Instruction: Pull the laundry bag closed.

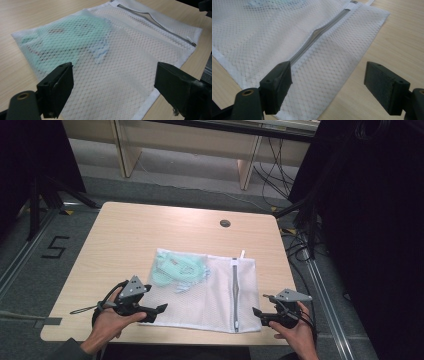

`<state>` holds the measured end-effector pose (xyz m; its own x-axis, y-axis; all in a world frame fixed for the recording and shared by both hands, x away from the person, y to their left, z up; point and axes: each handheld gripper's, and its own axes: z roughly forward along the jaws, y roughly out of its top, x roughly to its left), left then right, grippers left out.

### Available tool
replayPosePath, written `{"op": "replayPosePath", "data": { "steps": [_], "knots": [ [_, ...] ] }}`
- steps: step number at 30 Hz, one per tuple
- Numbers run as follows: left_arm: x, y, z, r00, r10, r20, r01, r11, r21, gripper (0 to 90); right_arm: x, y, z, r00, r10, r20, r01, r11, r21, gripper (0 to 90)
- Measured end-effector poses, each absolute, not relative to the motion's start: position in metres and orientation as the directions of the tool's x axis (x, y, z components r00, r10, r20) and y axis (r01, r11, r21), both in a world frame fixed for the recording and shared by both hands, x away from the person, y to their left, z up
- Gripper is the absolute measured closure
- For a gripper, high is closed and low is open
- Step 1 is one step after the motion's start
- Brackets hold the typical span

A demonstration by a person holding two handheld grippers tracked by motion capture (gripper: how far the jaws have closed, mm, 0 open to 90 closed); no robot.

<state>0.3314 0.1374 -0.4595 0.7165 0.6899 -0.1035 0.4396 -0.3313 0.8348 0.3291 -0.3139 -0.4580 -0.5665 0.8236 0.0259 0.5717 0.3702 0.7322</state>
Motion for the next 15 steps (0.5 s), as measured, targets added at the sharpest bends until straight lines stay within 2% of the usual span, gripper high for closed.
{"op": "replayPosePath", "data": {
  "steps": [5, 7, 11, 12, 15],
  "knots": [
    [0.331, 0.134, -0.46, 0.728, 0.679, -0.088, 0.421, -0.342, 0.84, 15.3, 0.331, -0.314, -0.459, -0.601, 0.799, -0.004, 0.544, 0.413, 0.73, 23.5],
    [0.332, 0.132, -0.46, 0.731, 0.675, -0.098, 0.424, -0.336, 0.841, 15.4, 0.329, -0.311, -0.459, -0.585, 0.811, 0.022, 0.561, 0.385, 0.733, 23.5],
    [0.335, 0.124, -0.461, 0.759, 0.647, -0.076, 0.386, -0.352, 0.852, 15.6, 0.332, -0.314, -0.459, -0.613, 0.79, -0.013, 0.529, 0.423, 0.736, 23.8],
    [0.335, 0.121, -0.461, 0.76, 0.646, -0.077, 0.391, -0.359, 0.848, 15.6, 0.33, -0.313, -0.457, -0.597, 0.802, 0.025, 0.56, 0.394, 0.729, 23.8],
    [0.335, 0.115, -0.464, 0.76, 0.644, -0.089, 0.4, -0.355, 0.845, 15.6, 0.331, -0.312, -0.458, -0.603, 0.797, 0.026, 0.56, 0.4, 0.725, 23.9]
  ]
}}
